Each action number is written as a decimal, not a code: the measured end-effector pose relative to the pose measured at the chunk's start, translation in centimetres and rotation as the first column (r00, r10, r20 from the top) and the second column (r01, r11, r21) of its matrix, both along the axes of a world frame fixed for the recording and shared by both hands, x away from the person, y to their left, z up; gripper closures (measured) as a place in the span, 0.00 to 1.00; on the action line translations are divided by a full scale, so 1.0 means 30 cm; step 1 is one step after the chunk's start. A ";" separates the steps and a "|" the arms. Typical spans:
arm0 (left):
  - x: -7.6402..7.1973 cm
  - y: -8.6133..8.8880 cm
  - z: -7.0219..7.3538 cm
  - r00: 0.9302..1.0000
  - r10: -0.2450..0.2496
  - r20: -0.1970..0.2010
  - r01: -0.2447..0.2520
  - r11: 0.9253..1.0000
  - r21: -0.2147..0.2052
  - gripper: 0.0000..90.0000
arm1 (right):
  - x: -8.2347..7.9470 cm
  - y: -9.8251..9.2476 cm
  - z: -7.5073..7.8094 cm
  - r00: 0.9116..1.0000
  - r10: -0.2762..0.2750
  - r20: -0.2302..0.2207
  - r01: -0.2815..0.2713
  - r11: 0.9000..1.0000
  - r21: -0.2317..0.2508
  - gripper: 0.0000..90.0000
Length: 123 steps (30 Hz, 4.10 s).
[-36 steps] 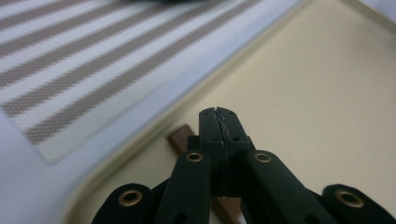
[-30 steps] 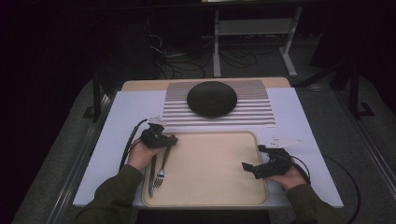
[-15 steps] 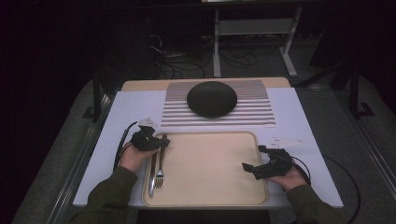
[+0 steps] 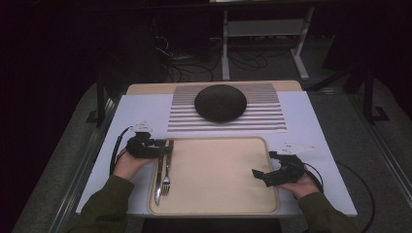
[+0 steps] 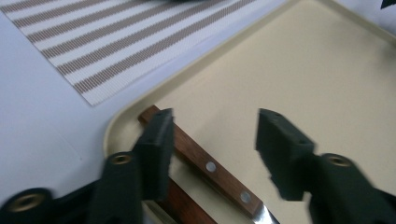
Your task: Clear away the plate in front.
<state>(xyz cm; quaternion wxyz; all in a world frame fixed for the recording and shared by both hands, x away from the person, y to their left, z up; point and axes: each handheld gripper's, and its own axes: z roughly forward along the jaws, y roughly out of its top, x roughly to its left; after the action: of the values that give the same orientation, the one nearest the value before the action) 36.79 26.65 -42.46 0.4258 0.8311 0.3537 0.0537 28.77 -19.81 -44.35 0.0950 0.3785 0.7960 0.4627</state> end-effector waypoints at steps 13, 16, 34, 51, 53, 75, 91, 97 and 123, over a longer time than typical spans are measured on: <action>0.133 -0.074 0.026 0.998 -0.041 0.043 0.042 0.999 -0.023 0.17 | 0.007 -0.007 -0.002 1.000 -0.012 -0.009 0.012 1.000 0.005 0.00; 0.163 -0.095 0.023 0.998 -0.053 0.037 0.054 0.998 -0.032 0.16 | 0.009 -0.007 -0.002 1.000 -0.015 -0.004 0.015 1.000 0.010 0.00; 0.284 -0.223 0.000 0.994 -0.073 0.082 0.080 0.994 -0.077 0.00 | 0.001 -0.003 -0.005 1.000 -0.001 -0.005 0.001 1.000 0.007 0.00; 0.388 -0.364 -0.023 0.981 -0.111 0.157 0.112 0.994 -0.003 0.16 | 0.003 -0.009 -0.004 1.000 -0.004 -0.005 0.004 1.000 0.020 0.00; 0.395 -0.377 -0.027 0.978 -0.126 0.168 0.125 0.992 0.016 0.21 | 0.003 -0.009 -0.004 1.000 -0.003 -0.006 0.004 1.000 0.021 0.00; 0.395 -0.437 -0.075 0.892 -0.291 0.346 0.194 0.938 0.289 0.64 | 0.003 -0.011 -0.005 1.000 -0.002 -0.008 0.003 1.000 0.023 0.00; 0.359 -0.517 -0.090 0.726 -0.540 0.425 0.215 0.766 0.606 0.75 | 0.004 -0.014 -0.005 1.000 -0.001 -0.008 0.001 1.000 0.026 0.00; 0.354 -0.530 -0.105 0.692 -0.565 0.449 0.191 0.743 0.641 0.77 | 0.003 -0.014 -0.006 1.000 -0.002 -0.009 0.002 1.000 0.027 0.00; 0.326 -0.578 -0.165 0.523 -0.690 0.500 0.041 0.606 0.794 0.86 | 0.003 -0.017 -0.007 1.000 0.004 -0.013 -0.003 1.000 0.030 0.00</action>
<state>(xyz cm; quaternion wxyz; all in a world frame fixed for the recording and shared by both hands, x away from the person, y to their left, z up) 46.57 9.30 -47.40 0.1851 0.8737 -0.1181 0.4341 28.86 -20.31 -44.57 0.0834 0.3814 0.7903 0.4723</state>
